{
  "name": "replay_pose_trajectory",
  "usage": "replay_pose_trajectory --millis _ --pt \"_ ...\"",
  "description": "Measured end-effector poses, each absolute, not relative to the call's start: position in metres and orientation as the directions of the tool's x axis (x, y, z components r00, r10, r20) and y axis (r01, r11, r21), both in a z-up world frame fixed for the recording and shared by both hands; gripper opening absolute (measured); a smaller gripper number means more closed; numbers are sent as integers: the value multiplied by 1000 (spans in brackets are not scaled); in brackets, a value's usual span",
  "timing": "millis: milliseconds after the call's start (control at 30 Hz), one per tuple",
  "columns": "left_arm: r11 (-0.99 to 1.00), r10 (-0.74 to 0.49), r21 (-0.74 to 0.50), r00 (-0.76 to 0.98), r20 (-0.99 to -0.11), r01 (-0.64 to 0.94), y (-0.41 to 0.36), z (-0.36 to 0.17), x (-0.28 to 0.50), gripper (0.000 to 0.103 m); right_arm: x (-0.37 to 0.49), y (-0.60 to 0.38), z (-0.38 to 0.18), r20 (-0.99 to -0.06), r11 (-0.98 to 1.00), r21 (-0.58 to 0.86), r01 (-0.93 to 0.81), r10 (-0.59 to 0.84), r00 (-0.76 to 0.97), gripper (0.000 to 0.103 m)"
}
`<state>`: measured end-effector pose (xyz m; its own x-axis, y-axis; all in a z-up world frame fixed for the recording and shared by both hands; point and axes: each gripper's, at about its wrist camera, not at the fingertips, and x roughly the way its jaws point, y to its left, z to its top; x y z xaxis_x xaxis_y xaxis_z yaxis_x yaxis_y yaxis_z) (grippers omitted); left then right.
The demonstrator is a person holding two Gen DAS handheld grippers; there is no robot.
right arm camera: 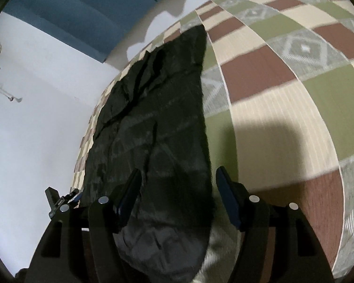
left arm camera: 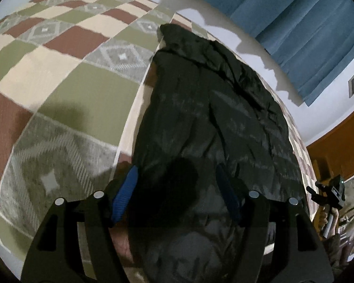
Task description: Fold small clothes
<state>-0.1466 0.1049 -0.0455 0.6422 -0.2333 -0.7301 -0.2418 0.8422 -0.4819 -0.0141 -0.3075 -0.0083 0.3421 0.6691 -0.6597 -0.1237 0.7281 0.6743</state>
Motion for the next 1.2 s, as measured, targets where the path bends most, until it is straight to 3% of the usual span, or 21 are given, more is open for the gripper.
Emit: replay_pose_trajectory --millis 133,333,733,833,1000,1067,1200 --pt "858 -210 -448 627 -751 -250 101 -46 -152 68 -30 -313 -21 -674 729 677 -100 669 313 66" --pt "829 -190 -468 635 -749 -305 107 -44 -166 68 -45 -314 -24 -619 660 742 -115 741 261 68" --pt "843 -375 -520 543 -751 -136 73 -49 -172 67 -56 -283 -29 -541 555 813 -177 832 123 68" --pt "832 -408 -543 534 -741 -118 70 -52 -171 58 -58 -279 -29 -537 547 815 -190 837 108 67" --pt "835 -420 -541 518 -745 -101 68 -57 -167 31 -60 -267 -35 -571 573 792 -211 817 76 42" --pt "830 -434 -549 504 -746 -99 66 -61 -166 17 -61 -263 -36 -573 571 792 -216 817 59 25" --pt "803 -464 -589 529 -711 -88 69 -54 -167 7 -59 -266 -28 -527 528 822 -216 848 67 16"
